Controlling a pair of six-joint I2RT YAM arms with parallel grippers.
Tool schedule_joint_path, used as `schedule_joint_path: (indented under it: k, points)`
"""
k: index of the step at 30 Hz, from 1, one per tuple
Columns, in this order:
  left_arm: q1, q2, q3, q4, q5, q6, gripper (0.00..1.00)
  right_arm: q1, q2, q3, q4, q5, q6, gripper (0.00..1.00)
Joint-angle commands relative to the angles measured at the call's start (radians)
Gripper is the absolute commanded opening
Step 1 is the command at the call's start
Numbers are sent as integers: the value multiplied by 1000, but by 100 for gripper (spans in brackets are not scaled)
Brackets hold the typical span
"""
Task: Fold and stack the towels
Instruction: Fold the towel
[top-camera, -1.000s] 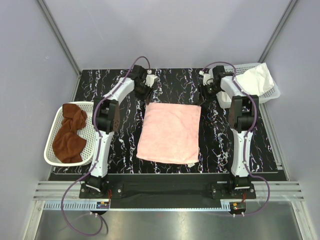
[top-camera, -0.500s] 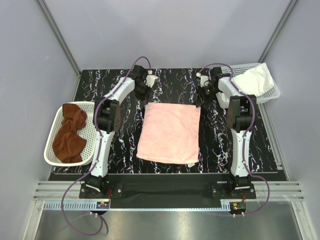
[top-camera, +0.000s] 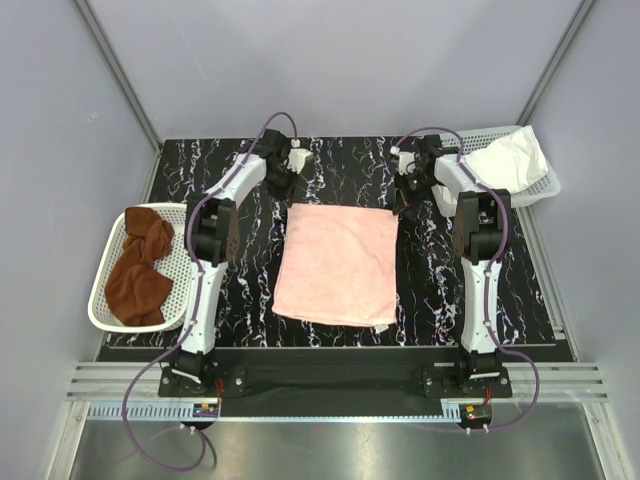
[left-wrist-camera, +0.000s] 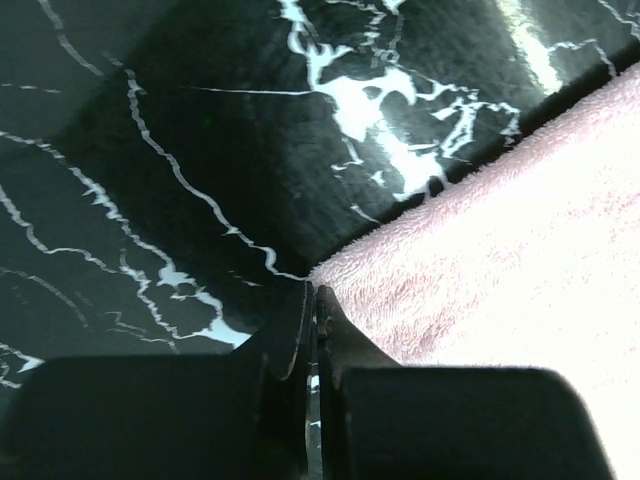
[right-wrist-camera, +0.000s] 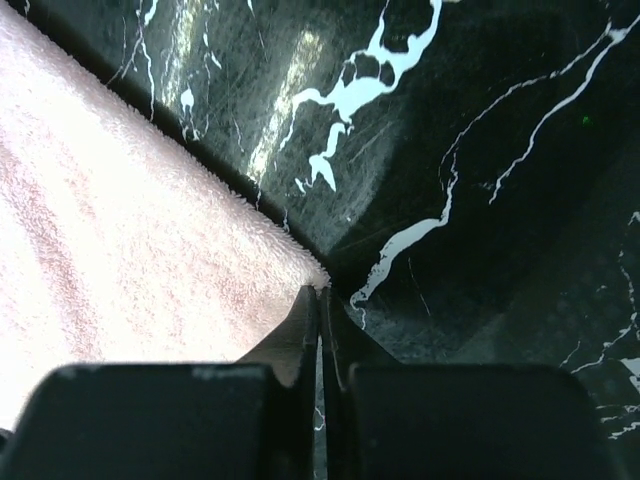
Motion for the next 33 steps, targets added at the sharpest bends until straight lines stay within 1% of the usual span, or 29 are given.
schedule_joint_path:
  k: [1,3,7,9,13,17,18,19,22,23,24,26,27,30,33]
  points:
    - [26,-49,-5,48,-62,-13,0,13,-4,19,69,9,-2,0]
    - [32,-51,4,55,-74,-31,0,14,-7,30,95,14,3,0]
    - [55,-60,10,92,-85,-65,0,17,-25,28,230,28,9,0]
    - [68,-69,12,127,-91,-88,0,19,-33,31,264,32,0,0]
    - [82,-106,1,178,-82,-97,0,20,-60,27,356,33,-14,0]
    - [82,-188,-36,207,-102,-83,0,22,-143,-28,419,51,-28,0]
    - [82,-207,-63,213,-104,-80,0,23,-180,-65,449,57,-33,0]
    - [82,-227,-63,219,-104,-76,0,22,-180,-85,465,59,-36,0]
    - [82,-324,-148,265,-107,-66,0,23,-250,-175,525,42,-60,0]
    - [80,-347,-196,279,-96,-66,0,28,-290,-206,546,36,-66,0]
    - [82,-385,-212,290,-91,-63,0,28,-313,-276,598,31,-69,0]
    - [82,-404,-232,289,-72,-62,0,34,-385,-349,658,25,-70,0]
    - [80,-410,-235,276,-65,-56,0,39,-407,-411,704,25,-68,0]
    - [79,-436,-269,235,-71,-54,0,52,-476,-487,726,54,-70,0]
    - [69,-479,-336,247,-85,-51,0,66,-519,-527,704,65,-66,0]
